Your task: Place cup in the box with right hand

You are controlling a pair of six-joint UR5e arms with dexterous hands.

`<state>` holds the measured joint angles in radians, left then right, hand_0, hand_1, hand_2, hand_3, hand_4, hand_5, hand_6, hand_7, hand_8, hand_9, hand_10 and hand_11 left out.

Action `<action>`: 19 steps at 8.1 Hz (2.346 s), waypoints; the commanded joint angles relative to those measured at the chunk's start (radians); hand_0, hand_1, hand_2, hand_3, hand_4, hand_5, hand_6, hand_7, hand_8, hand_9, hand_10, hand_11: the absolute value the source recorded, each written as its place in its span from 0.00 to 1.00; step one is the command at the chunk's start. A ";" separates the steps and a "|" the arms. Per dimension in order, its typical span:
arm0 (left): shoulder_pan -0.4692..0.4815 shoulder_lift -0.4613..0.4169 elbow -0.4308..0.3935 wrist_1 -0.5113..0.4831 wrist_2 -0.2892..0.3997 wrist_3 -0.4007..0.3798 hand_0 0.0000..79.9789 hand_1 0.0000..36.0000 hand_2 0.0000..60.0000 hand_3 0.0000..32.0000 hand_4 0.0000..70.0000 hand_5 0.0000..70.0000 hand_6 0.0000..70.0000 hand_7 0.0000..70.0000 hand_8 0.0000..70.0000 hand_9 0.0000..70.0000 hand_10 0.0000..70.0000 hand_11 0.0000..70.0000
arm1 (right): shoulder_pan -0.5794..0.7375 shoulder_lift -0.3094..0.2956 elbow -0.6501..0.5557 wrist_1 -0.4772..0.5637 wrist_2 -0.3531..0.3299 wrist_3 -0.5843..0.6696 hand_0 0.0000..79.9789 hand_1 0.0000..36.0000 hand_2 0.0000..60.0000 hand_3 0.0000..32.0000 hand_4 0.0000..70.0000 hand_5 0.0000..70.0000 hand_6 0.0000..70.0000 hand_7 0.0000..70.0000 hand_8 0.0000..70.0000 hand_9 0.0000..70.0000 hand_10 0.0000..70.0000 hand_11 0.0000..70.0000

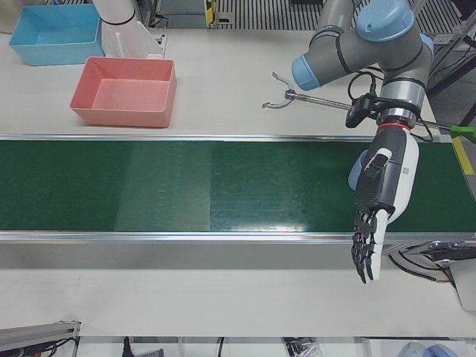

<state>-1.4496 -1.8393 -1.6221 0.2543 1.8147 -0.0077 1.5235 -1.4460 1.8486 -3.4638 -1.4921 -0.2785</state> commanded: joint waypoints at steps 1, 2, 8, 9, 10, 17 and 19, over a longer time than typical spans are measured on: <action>0.000 0.000 -0.002 0.000 0.000 0.000 0.00 0.00 0.00 0.00 0.00 0.00 0.00 0.00 0.00 0.00 0.00 0.00 | -0.012 0.002 0.001 0.003 -0.002 -0.002 0.78 0.81 0.39 0.00 0.32 0.23 0.33 0.89 0.73 1.00 0.62 0.90; 0.000 0.000 -0.001 0.000 0.000 0.000 0.00 0.00 0.00 0.00 0.00 0.00 0.00 0.00 0.00 0.00 0.00 0.00 | 0.022 0.039 0.018 -0.009 -0.007 -0.010 0.77 0.80 0.37 0.00 0.30 0.23 0.32 0.86 0.72 1.00 0.61 0.89; 0.000 0.000 -0.001 0.002 0.000 0.000 0.00 0.00 0.00 0.00 0.00 0.00 0.00 0.00 0.00 0.00 0.00 0.00 | -0.036 -0.005 0.055 0.005 -0.027 -0.030 0.66 0.64 0.05 0.00 0.00 0.09 0.02 0.00 0.00 0.00 0.01 0.05; 0.002 0.000 -0.001 0.002 0.000 0.000 0.00 0.00 0.00 0.00 0.00 0.00 0.00 0.00 0.00 0.00 0.00 0.00 | -0.037 -0.010 0.054 0.005 -0.027 -0.030 0.67 0.65 0.07 0.00 0.00 0.09 0.01 0.00 0.00 0.00 0.01 0.05; 0.002 0.000 -0.001 0.002 0.000 0.000 0.00 0.00 0.00 0.00 0.00 0.00 0.00 0.00 0.00 0.00 0.00 0.00 | -0.043 -0.010 0.050 0.003 -0.025 -0.030 0.66 0.66 0.08 0.00 0.00 0.09 0.02 0.00 0.00 0.00 0.01 0.06; 0.000 0.000 0.001 -0.001 0.000 0.000 0.00 0.00 0.00 0.00 0.00 0.00 0.00 0.00 0.00 0.00 0.00 0.00 | -0.086 -0.050 0.002 0.149 -0.024 0.010 0.63 0.60 0.08 0.00 0.00 0.07 0.00 0.00 0.00 0.00 0.00 0.00; 0.000 0.000 0.001 0.000 0.000 0.000 0.00 0.00 0.00 0.00 0.00 0.00 0.00 0.00 0.00 0.00 0.00 0.00 | -0.161 -0.037 -0.182 0.324 0.077 0.021 0.64 0.65 0.12 0.00 0.00 0.08 0.00 0.00 0.00 0.00 0.00 0.00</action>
<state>-1.4492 -1.8392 -1.6216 0.2537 1.8147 -0.0077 1.4432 -1.4949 1.8393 -3.3222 -1.5113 -0.2793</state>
